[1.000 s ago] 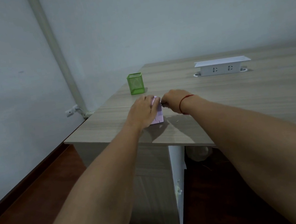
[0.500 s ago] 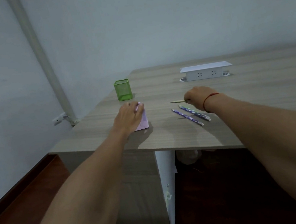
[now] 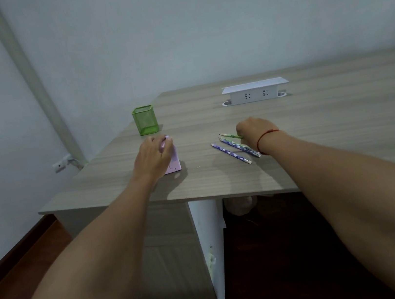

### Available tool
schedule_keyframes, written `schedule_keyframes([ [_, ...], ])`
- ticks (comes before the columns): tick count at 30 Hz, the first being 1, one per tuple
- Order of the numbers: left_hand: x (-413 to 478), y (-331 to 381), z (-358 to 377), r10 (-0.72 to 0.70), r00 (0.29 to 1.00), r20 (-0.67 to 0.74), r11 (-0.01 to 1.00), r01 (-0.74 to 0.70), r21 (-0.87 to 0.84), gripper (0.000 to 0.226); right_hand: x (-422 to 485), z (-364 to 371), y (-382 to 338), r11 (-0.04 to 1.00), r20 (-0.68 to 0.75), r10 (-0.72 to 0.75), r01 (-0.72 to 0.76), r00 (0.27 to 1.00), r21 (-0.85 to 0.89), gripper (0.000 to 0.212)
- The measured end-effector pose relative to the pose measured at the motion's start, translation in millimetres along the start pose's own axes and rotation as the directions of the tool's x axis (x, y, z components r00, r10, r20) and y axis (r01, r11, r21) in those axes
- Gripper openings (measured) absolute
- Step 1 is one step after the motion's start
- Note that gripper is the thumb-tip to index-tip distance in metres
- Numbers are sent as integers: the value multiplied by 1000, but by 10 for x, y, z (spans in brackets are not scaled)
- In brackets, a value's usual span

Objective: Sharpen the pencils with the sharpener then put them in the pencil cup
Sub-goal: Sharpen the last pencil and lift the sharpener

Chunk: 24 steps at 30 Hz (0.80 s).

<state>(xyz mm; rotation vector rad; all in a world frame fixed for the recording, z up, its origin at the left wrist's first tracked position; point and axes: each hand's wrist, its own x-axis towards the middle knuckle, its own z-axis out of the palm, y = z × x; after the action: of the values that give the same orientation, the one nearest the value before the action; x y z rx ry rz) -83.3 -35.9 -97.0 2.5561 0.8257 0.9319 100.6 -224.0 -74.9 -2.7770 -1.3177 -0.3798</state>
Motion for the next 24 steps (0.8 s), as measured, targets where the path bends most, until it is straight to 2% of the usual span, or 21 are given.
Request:
schedule_keyframes([
  [5, -5, 8, -13, 10, 1000, 4, 1000, -10, 6, 50, 27, -12, -78, 998, -18, -32, 33, 999, 46, 21],
  [10, -18, 22, -45, 6, 1000, 6, 1000, -5, -28, 51, 85, -80, -475, 963, -8, -207, 205, 978, 178, 24],
  [15, -12, 25, -33, -21, 1000, 3, 997, 21, -70, 39, 134, -114, -788, 945, -12, -296, 295, 955, 142, 23],
  [24, -14, 22, -33, -12, 1000, 0, 997, 12, -75, 39, 178, -165, -1004, 959, -35, -278, 280, 960, 50, 27],
])
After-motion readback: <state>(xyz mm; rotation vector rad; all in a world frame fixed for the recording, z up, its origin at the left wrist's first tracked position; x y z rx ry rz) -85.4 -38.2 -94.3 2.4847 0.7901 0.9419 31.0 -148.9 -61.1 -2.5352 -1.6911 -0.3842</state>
